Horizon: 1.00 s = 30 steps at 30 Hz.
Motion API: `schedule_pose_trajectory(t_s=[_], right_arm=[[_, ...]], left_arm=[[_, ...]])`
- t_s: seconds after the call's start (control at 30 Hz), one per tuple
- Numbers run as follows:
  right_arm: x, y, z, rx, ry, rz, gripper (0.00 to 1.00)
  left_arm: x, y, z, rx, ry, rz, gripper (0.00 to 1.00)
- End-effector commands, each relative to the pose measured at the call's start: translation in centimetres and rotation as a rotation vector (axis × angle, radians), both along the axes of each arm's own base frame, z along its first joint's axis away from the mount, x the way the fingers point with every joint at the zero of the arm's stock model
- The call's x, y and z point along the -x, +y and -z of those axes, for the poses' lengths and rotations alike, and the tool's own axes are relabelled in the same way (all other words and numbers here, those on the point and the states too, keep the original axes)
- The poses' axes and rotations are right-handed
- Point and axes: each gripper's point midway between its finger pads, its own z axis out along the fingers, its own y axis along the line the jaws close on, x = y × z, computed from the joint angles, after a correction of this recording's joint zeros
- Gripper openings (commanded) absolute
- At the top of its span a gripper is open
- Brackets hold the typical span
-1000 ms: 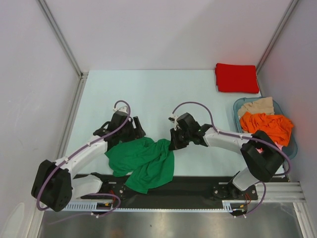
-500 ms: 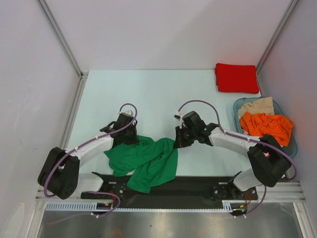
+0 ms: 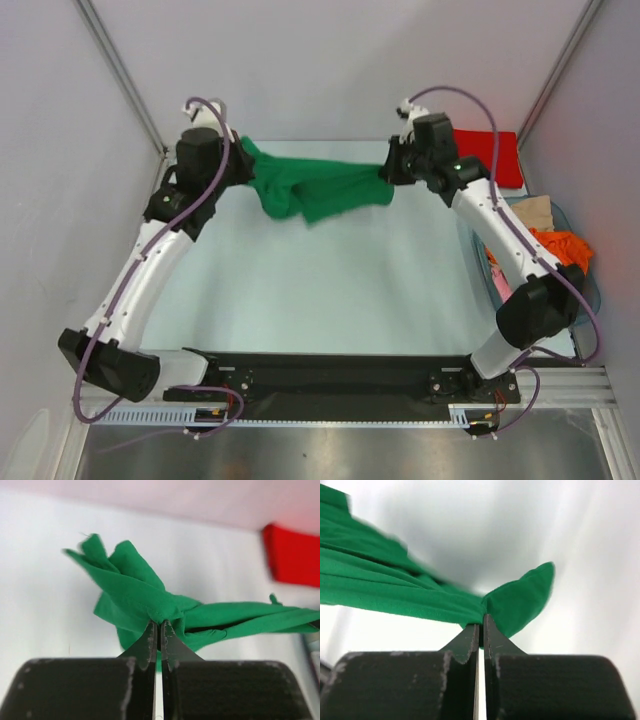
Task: Fold and stack the t-shirts
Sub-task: Flatten the tshirt out
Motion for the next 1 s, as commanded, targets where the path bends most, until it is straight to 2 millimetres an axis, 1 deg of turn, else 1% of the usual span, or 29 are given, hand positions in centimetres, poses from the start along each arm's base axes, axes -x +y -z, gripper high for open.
schedule_pose_trajectory(t_s=[0.0, 0.03, 0.07, 0.1, 0.13, 0.17, 0.2, 0.23, 0.27, 0.3, 0.33, 0.37, 0.4, 0.43, 0.5, 0.53, 0.57, 0.6, 0.63, 0.67, 0.7, 0.73, 0.77, 0.8, 0.83, 0.87, 0.93, 0.97], right_arm=[[0.2, -2.8, -7.4, 0.089, -0.145, 0.036, 0.0], [0.8, -2.8, -8.7, 0.085, -0.162, 0.027, 0.0], [2.0, -2.6, -10.0, 0.073, -0.187, 0.012, 0.0], [2.8, -2.5, -10.3, 0.071, -0.19, 0.004, 0.0], [3.9, -2.3, -10.3, 0.06, -0.183, -0.006, 0.0], [5.7, -1.6, -7.6, 0.065, -0.121, -0.042, 0.0], [7.6, -1.3, -7.9, 0.039, -0.134, -0.068, 0.0], [9.4, -1.0, -6.2, 0.032, -0.096, -0.093, 0.06], [11.8, -0.8, -1.1, 0.033, 0.031, -0.107, 0.15], [14.7, 0.0, 0.2, 0.013, 0.053, -0.153, 0.37], [16.1, 0.4, 1.9, -0.01, 0.09, -0.168, 0.48], [18.2, 1.3, 3.6, -0.059, 0.163, -0.204, 0.57], [20.5, 0.7, 7.0, -0.053, 0.246, -0.206, 0.64], [21.2, 0.7, 7.9, -0.069, 0.27, -0.207, 0.64], [22.2, 0.1, 9.9, -0.07, 0.307, -0.195, 0.66], [21.8, -0.2, 9.9, -0.062, 0.292, -0.18, 0.66], [21.1, -0.9, 10.0, -0.029, 0.271, -0.144, 0.69], [20.3, -1.5, 10.0, -0.013, 0.261, -0.12, 0.69], [18.5, -2.3, 9.5, 0.0, 0.248, -0.072, 0.7], [17.1, -3.2, 9.1, 0.003, 0.24, -0.025, 0.74], [15.9, -3.5, 8.6, -0.009, 0.237, 0.005, 0.75], [13.7, -4.3, 7.3, -0.044, 0.2, 0.05, 0.75], [12.5, -4.0, 7.5, -0.062, 0.218, 0.053, 0.75], [11.3, -4.1, 7.1, -0.078, 0.208, 0.076, 0.75], [9.8, -4.3, 6.6, -0.094, 0.183, 0.097, 0.76], [8.1, -4.5, 6.8, -0.101, 0.191, 0.118, 0.77], [6.0, -4.2, 6.8, -0.114, 0.179, 0.121, 0.77], [4.7, -4.0, 7.2, -0.121, 0.193, 0.124, 0.77]], left_arm=[[0.7, 2.1, -8.0, -0.06, -0.176, -0.024, 0.0], [1.2, 2.4, -9.3, -0.06, -0.204, -0.029, 0.0], [1.6, 2.6, -9.6, -0.063, -0.21, -0.033, 0.0], [2.1, 2.8, -9.4, -0.063, -0.206, -0.034, 0.0], [3.2, 3.4, -9.0, -0.061, -0.205, -0.046, 0.03], [3.8, 3.5, -8.2, -0.058, -0.193, -0.048, 0.07], [5.1, 4.0, -6.4, -0.052, -0.165, -0.055, 0.29], [5.8, 4.1, -5.1, -0.046, -0.14, -0.055, 0.37], [6.6, 4.3, -3.8, -0.039, -0.115, -0.06, 0.46], [7.5, 4.6, -2.2, -0.041, -0.079, -0.063, 0.69], [8.2, 5.0, 1.1, -0.048, -0.01, -0.083, 0.82], [9.5, 5.6, 1.2, -0.037, -0.017, -0.095, 0.9], [10.3, 5.7, 2.6, -0.042, 0.022, -0.089, 0.93], [11.0, 5.9, 4.3, -0.052, 0.055, -0.081, 0.94], [12.0, 5.8, 5.2, -0.047, 0.063, -0.06, 0.93], [12.2, 6.0, 6.3, -0.053, 0.087, -0.062, 0.93], [12.0, 5.9, 6.8, -0.05, 0.097, -0.063, 0.92], [11.9, 5.3, 7.3, -0.037, 0.113, -0.035, 0.92], [11.8, 5.0, 7.9, -0.024, 0.131, -0.024, 0.91], [11.3, 4.6, 8.3, -0.008, 0.14, -0.015, 0.91], [10.8, 4.2, 9.3, -0.001, 0.175, -0.005, 0.9], [10.5, 3.7, 10.1, 0.016, 0.201, 0.003, 0.89], [9.9, 3.4, 10.4, 0.027, 0.204, 0.004, 0.89], [9.5, 3.0, 10.7, 0.038, 0.213, 0.01, 0.88], [8.8, 2.6, 11.8, 0.035, 0.25, 0.023, 0.87], [8.3, 2.5, 12.2, 0.028, 0.259, 0.02, 0.85], [7.1, 2.6, 13.9, 0.004, 0.318, 0.005, 0.8], [7.2, 2.7, 14.9, -0.006, 0.362, 0.001, 0.77]])
